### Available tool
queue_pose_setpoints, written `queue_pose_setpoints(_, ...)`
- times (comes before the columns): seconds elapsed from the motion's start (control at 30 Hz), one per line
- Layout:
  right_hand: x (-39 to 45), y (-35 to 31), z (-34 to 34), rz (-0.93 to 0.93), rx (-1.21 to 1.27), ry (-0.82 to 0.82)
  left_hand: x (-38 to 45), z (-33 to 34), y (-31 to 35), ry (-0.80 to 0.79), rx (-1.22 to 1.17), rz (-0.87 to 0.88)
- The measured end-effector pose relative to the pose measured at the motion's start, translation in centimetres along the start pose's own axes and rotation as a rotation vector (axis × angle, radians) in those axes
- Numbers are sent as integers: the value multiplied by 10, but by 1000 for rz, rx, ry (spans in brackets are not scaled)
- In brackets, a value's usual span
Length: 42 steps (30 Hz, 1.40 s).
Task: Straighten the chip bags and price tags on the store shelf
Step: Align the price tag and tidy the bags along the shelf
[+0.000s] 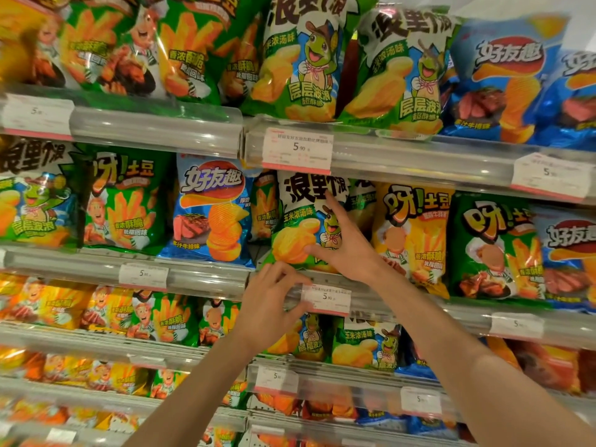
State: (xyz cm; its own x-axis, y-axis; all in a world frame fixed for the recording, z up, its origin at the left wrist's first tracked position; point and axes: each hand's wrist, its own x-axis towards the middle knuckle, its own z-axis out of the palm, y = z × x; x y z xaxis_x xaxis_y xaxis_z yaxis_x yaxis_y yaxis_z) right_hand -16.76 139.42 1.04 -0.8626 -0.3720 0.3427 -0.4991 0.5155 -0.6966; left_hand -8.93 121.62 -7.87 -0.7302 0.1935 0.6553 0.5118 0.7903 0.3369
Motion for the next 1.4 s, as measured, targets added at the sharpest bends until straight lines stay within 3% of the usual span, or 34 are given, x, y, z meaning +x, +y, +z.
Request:
queue_pose_setpoints(0.2,2,-6,-6,73,-93,-22,-3,-1,2,-8,9,-3)
queue_pose_setpoints(0.4,-41,-13,-33,24,-100,101,-7,7,16,13,97,33)
queue_pose_setpoints(0.5,-72,-5,-58,14,-192,191,-2,13,21,-32,93,84)
queue_pose_setpoints(0.67,-106,27,-106,24,-442,493,8,15,17,-45,61,92)
queue_pose_setpoints(0.77,-109,41,-114,255,-372,421,12,15,14,-47,58,78)
queue_pose_setpoints(0.87,-96,47,-107,327,-139,349,12,15,14,-50,63,73)
queue_pose_setpoints(1.03,-64,43,-101,495,273,452,12,12,16,-52,72,71)
queue_pose_setpoints(1.27,-52,35,-88,412,294,436,12,12,15,-70,77,57)
queue_pose_setpoints(1.4,-56,40,-85,466,309,431,12,12,14,-79,76,48)
